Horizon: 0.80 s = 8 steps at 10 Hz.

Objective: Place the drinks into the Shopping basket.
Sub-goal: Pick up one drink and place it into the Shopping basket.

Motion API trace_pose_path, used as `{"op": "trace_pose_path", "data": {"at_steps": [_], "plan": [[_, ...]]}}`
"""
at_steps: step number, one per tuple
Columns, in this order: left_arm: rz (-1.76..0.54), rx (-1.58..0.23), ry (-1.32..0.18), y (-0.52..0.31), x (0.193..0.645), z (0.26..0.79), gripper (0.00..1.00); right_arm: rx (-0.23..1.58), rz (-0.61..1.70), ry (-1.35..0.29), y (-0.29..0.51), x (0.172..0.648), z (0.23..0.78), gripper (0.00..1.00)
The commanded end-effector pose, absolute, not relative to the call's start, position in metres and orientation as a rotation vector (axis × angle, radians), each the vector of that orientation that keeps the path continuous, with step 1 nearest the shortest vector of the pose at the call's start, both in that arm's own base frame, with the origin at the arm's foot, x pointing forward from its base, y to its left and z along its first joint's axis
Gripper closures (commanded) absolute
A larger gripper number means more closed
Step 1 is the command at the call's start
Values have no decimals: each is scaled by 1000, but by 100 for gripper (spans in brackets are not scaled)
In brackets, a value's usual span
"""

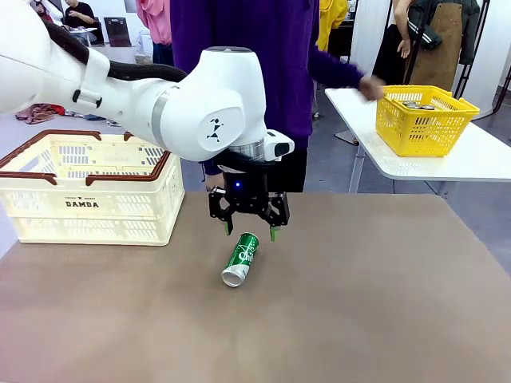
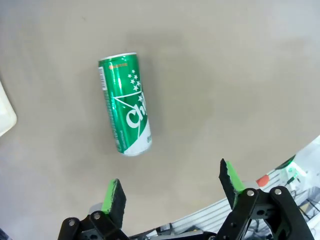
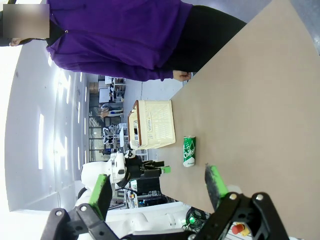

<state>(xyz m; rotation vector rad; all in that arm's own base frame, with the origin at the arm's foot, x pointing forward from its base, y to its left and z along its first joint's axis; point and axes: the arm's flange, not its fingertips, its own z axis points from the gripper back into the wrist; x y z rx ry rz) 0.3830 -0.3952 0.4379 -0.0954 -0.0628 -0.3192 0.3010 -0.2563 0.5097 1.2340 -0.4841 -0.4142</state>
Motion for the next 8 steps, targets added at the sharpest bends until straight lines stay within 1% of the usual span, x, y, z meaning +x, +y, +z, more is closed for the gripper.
{"op": "trace_pose_path", "data": {"at_steps": [1,3,4,5,6,7,8], "plan": [[-342,-68,-81,-395,372,442,0,1244,-394,-503,-257,301,511,0],[-336,-93,-66,-400,377,439,0,1244,-394,-503,-257,301,511,0],[-494,-3,-92,-406,384,428,0,1244,-394,-503,-257,301,511,0],[-623,-2,-123,-410,384,419,0,1244,-394,-503,-257,301,511,0],[-687,-8,-167,-409,387,414,0,1244,-394,-503,-257,301,511,0],[-686,-48,-184,-406,391,411,0,1244,-394,-503,-257,301,511,0],[-679,-67,-149,-403,395,406,0,1244,-394,-503,-257,301,511,0]]}}
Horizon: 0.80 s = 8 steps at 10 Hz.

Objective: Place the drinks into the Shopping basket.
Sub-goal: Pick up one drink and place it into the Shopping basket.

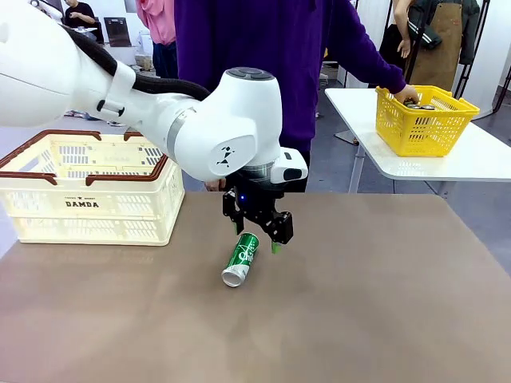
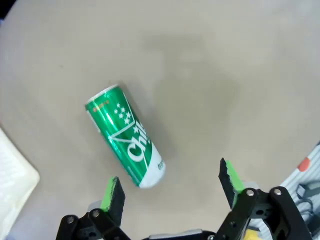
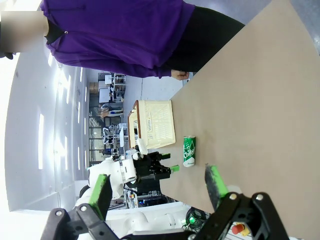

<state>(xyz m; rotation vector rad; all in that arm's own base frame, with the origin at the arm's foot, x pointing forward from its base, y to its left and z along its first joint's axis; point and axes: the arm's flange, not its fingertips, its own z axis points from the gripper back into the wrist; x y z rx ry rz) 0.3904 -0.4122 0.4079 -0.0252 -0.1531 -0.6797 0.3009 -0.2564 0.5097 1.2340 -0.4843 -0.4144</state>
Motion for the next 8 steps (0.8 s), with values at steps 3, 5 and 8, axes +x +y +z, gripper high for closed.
{"op": "trace_pose_path", "data": {"at_steps": [3,5,8], "plan": [[-520,-96,-106,-398,423,378,0,1244,-394,-503,-257,301,511,0],[-428,-69,-69,-397,439,349,0,1244,-394,-503,-257,301,511,0],[-361,-24,-34,-397,456,325,0,1244,-394,-503,-257,301,511,0]]}}
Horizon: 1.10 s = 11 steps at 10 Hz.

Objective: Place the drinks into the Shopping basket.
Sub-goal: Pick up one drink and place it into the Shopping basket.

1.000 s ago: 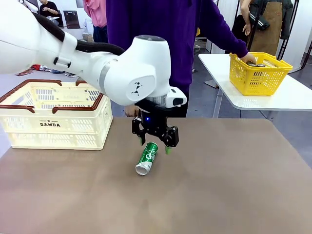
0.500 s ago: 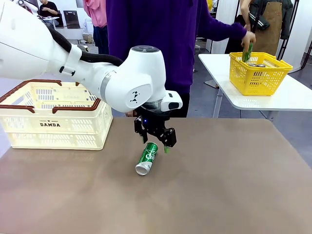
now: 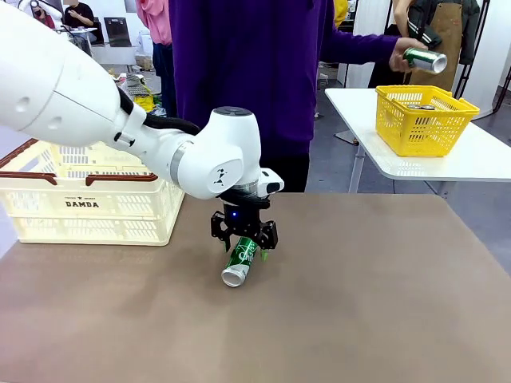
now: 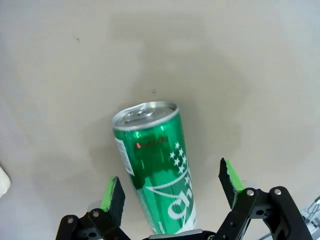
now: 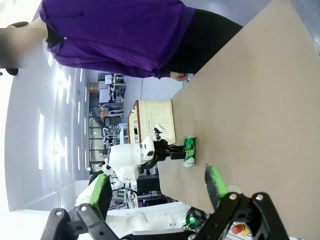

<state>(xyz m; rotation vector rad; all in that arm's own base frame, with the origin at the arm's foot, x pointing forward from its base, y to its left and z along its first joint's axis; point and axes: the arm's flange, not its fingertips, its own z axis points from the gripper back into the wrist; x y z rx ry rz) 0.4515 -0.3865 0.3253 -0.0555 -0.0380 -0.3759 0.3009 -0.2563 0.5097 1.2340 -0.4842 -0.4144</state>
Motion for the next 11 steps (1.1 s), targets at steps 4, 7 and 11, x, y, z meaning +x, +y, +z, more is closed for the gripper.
{"op": "trace_pose_path", "data": {"at_steps": [4,7,11], "plan": [[-340,12,16,-397,470,300,59,1244,-394,-503,-257,301,511,0],[-321,26,1,-391,471,304,100,1244,-394,-503,-257,301,511,0],[-320,-52,-11,-360,461,341,100,1244,-394,-503,-257,301,511,0]]}}
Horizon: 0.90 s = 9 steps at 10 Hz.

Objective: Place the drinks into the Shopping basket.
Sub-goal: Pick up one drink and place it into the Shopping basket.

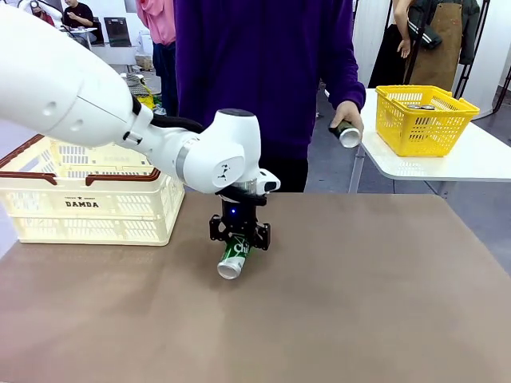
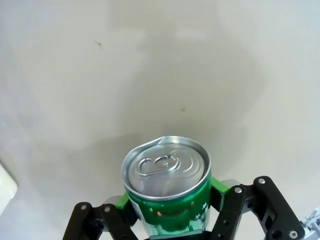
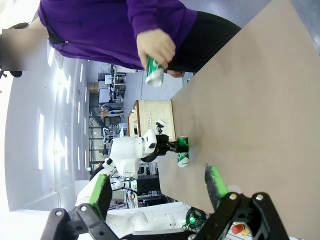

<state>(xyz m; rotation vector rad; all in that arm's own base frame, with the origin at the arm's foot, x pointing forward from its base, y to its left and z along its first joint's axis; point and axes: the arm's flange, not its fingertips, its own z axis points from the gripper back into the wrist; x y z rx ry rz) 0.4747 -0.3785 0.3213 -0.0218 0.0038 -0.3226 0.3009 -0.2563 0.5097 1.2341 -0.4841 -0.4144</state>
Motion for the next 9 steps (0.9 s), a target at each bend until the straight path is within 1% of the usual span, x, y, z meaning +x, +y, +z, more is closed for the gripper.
{"op": "trace_pose_path", "data": {"at_steps": [1,3,4,5,6,7,8,9], "plan": [[-332,-81,-11,-354,456,356,100,1244,-394,-503,-257,301,511,0],[-361,-130,15,-323,435,419,100,1244,-394,-503,-257,301,511,0],[-440,-172,7,-296,420,454,100,1244,-394,-503,-257,301,511,0],[-461,-208,-44,-262,408,484,100,1244,-394,-503,-257,301,511,0],[-540,-264,-60,-215,399,507,100,1244,-394,-503,-257,301,511,0],[-605,-308,-76,-158,397,521,100,1244,-394,-503,-257,301,511,0],[-749,-427,-92,-91,398,525,100,1244,-394,-503,-257,301,511,0],[-796,-568,-109,-28,393,521,100,1244,-394,-503,-257,301,511,0]]}}
